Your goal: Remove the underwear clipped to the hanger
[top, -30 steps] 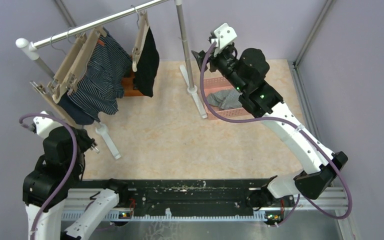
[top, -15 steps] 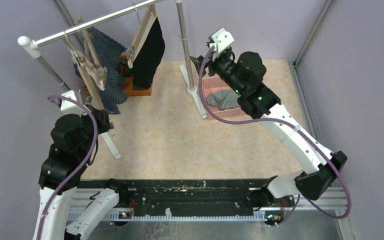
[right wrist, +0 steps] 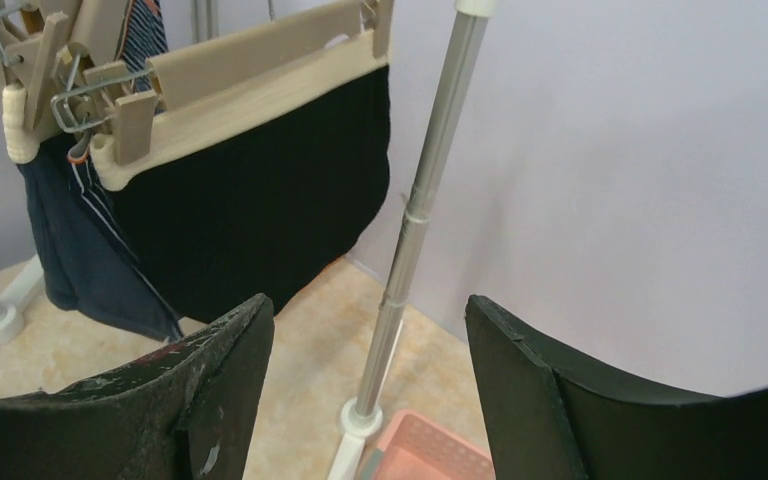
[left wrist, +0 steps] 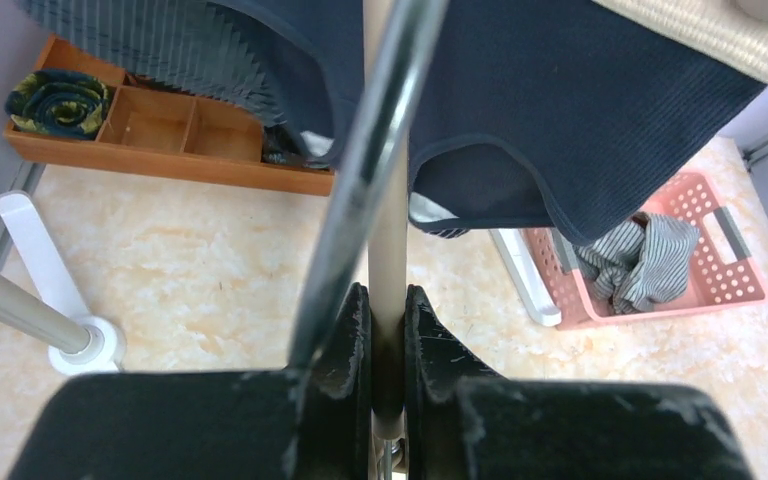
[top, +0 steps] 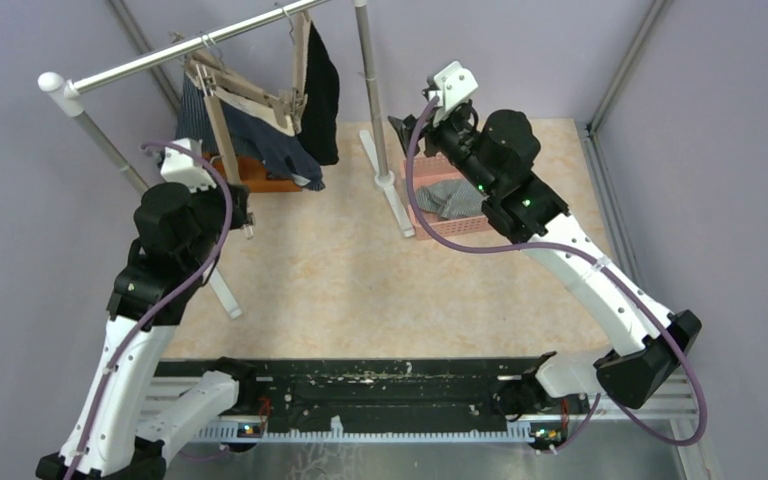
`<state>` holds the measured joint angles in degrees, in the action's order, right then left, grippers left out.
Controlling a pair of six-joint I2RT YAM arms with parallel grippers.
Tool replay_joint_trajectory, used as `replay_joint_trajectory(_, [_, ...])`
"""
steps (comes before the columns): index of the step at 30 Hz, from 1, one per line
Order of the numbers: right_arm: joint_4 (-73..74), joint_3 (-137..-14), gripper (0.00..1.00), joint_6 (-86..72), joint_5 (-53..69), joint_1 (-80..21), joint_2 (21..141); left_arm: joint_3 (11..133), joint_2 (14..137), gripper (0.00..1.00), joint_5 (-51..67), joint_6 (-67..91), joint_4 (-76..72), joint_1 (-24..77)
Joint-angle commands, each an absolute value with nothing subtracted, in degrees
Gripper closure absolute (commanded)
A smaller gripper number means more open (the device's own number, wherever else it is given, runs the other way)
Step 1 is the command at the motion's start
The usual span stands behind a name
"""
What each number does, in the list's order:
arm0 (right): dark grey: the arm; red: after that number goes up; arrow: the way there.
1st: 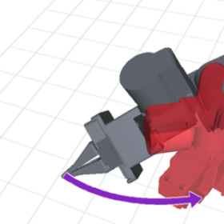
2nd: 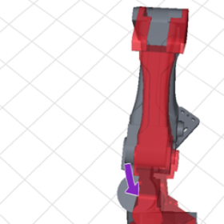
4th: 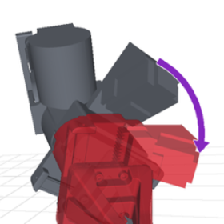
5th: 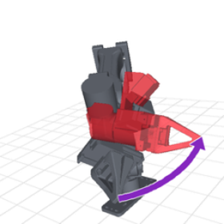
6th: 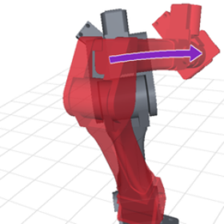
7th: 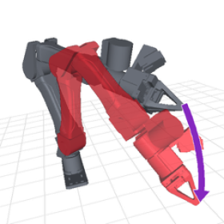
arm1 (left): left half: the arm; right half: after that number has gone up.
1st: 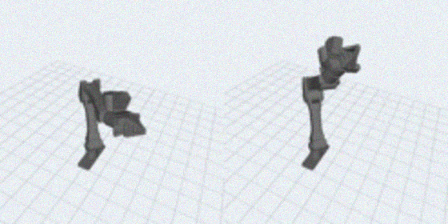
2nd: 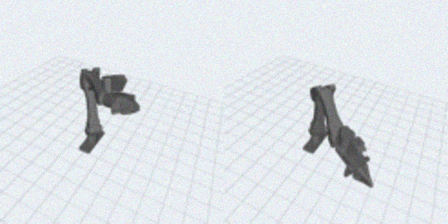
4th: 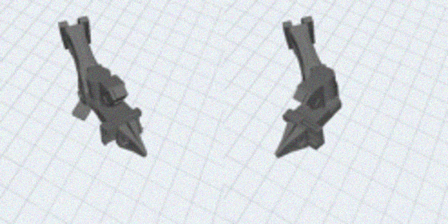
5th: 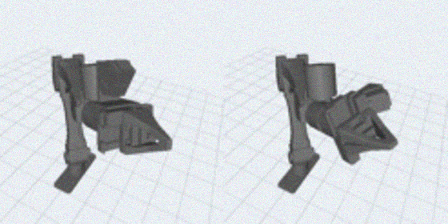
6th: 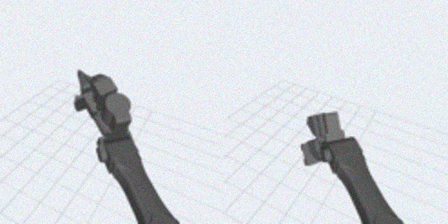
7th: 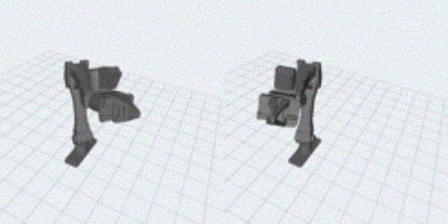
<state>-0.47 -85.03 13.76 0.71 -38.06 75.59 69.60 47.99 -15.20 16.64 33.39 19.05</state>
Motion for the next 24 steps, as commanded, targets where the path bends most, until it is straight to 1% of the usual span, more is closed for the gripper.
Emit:
replay_joint_trajectory(1, [-2.88,-84.27,0.29,14.22,-0.87,-37.80,72.86,67.81,42.38,1.00,-17.82,17.83,27.13,19.34])
replay_joint_trajectory(4, [-2.89,-84.49,0.29,13.99,-0.62,-37.84,73.23,67.00,39.50,1.00,-19.20,19.26,29.47,19.29])
replay_joint_trajectory(12, [-3.52,-85.39,0.29,12.99,0.90,-37.81,74.68,70.27,37.64,1.00,-24.75,22.55,40.21,19.33])
replay_joint_trajectory(18, [-4.05,-85.14,0.29,12.69,1.16,-37.84,74.89,75.60,42.14,1.00,-29.40,27.12,49.23,19.34])
replay_joint_trajectory(24, [-4.28,-84.08,0.29,12.79,0.97,-37.86,74.24,82.98,50.80,1.00,-32.16,21.91,47.33,19.34])
